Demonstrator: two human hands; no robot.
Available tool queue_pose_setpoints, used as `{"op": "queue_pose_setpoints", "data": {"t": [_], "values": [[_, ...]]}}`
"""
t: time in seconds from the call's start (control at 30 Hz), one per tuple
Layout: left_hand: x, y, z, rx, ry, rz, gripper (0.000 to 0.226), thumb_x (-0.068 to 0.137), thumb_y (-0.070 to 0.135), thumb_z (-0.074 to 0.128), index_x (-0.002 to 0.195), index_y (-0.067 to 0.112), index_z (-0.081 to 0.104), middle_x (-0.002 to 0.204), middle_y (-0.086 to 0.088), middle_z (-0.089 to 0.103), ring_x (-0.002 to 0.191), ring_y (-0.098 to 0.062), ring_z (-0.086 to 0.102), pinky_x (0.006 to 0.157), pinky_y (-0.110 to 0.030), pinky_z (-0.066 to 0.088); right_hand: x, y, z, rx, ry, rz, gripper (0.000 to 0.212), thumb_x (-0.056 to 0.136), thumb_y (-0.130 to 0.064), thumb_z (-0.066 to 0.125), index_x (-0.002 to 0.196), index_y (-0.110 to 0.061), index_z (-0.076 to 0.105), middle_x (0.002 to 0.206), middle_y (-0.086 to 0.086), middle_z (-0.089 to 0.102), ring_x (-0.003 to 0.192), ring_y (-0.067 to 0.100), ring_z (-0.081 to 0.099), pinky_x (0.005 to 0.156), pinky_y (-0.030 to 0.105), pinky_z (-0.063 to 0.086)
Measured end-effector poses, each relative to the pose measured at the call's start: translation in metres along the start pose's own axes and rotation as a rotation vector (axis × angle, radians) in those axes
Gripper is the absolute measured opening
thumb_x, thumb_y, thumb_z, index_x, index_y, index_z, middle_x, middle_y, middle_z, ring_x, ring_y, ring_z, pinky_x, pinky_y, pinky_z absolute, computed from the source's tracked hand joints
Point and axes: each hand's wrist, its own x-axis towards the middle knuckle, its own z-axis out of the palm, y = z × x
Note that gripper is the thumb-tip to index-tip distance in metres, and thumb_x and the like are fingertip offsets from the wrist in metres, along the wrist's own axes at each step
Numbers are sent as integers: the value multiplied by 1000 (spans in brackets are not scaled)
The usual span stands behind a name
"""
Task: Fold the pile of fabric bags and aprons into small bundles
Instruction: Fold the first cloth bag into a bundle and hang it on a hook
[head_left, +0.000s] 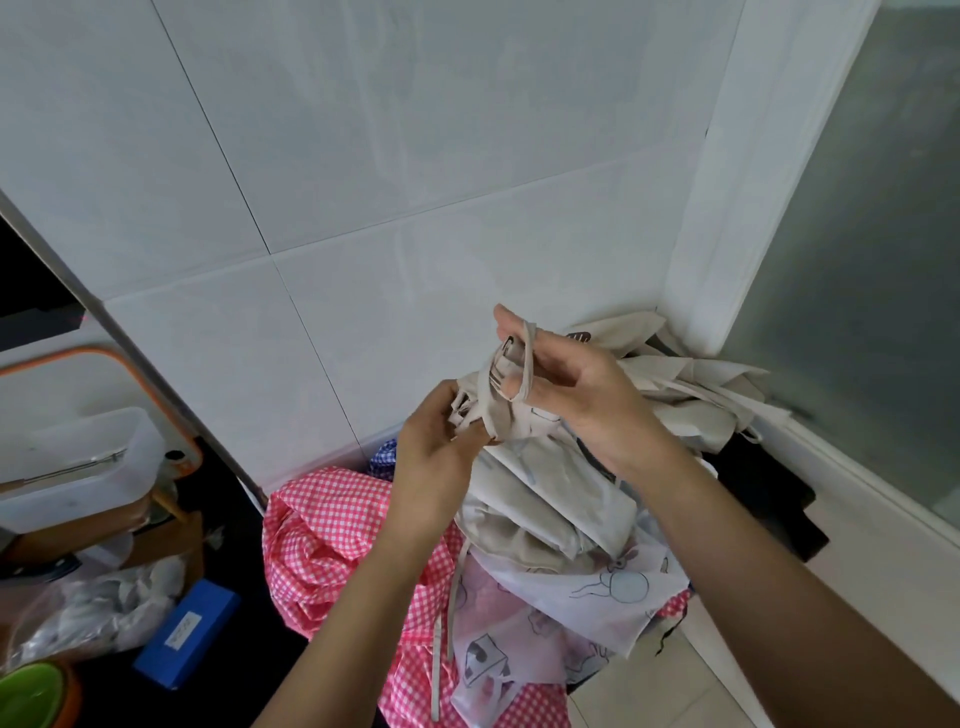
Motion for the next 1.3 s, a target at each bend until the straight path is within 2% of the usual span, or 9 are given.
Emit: {"op": "queue_pose_setpoints", "data": {"t": [0.2, 0.37, 0.5, 0.63, 0.83, 0.97, 1.1, 1.2, 1.3], "values": [[-14, -9, 27, -328, 15, -103, 32, 89, -8, 48, 119, -1, 58, 112, -15, 68, 106, -27, 65, 90, -37, 53, -13, 7, 10, 69, 149, -51, 65, 75, 7, 71, 132, -17, 52, 121, -7, 63, 110, -6, 58, 82, 10, 46], [-4, -2, 14, -588, -234, -272, 54, 78, 22, 53, 120, -12, 54, 124, -25, 58, 119, -33, 55, 101, -44, 47, -24, 1, 2, 2, 114, -97, 67, 70, 10, 74, 128, -17, 56, 116, -11, 65, 111, -6, 57, 85, 9, 44], [10, 6, 6, -276, -379, -293, 65, 74, 57, 71, 109, 3, 66, 108, -15, 69, 106, -25, 64, 86, -33, 55, -31, -4, 10, -245, 8, -215, 63, 68, -2, 82, 117, -33, 59, 130, -17, 57, 121, -2, 52, 93, 11, 41], [11, 8, 2, -299, -407, -293, 27, 83, 37, 68, 86, 11, 75, 86, -6, 73, 83, -15, 70, 68, -22, 54, -30, -6, 15, -340, -33, -269, 67, 69, -4, 82, 127, -27, 56, 133, -26, 50, 127, -4, 46, 99, 15, 40], [6, -7, 17, -409, -144, -311, 12, 73, 10, 68, 81, 4, 73, 81, -15, 69, 72, -19, 69, 64, -25, 56, -29, -8, 12, 35, -87, -111, 57, 81, 8, 56, 130, -20, 56, 113, -4, 69, 124, 5, 51, 100, 22, 44], [4, -11, 22, -334, 41, -249, 23, 72, 18, 66, 88, 2, 72, 82, -17, 69, 77, -21, 67, 70, -31, 54, -24, -12, 7, 454, 54, 64, 21, 74, -28, 62, 76, -16, 78, 89, 3, 75, 90, 9, 68, 76, 20, 52], [3, -13, 28, -271, 168, -172, 6, 82, 10, 66, 79, 7, 71, 81, -13, 69, 78, -23, 65, 76, -36, 50, -20, -6, 10, 540, 251, 159, 27, 75, -27, 60, 52, -15, 69, 61, -1, 66, 62, 10, 63, 65, 23, 49], [3, -16, 37, -230, 216, -152, 18, 87, -4, 58, 77, 8, 66, 66, 6, 69, 65, -7, 66, 62, -18, 51, -21, -7, 10, 564, 324, 162, 22, 75, -26, 60, 64, -8, 63, 54, -4, 59, 55, 7, 58, 64, 22, 43], [8, -16, 44, -364, 322, -219, 13, 88, -1, 58, 84, 6, 68, 72, 0, 71, 70, -9, 67, 67, -21, 54, -24, -4, 11, 368, 336, 152, 21, 77, -27, 63, 65, -11, 60, 58, -9, 60, 63, 5, 57, 69, 23, 40]]}}
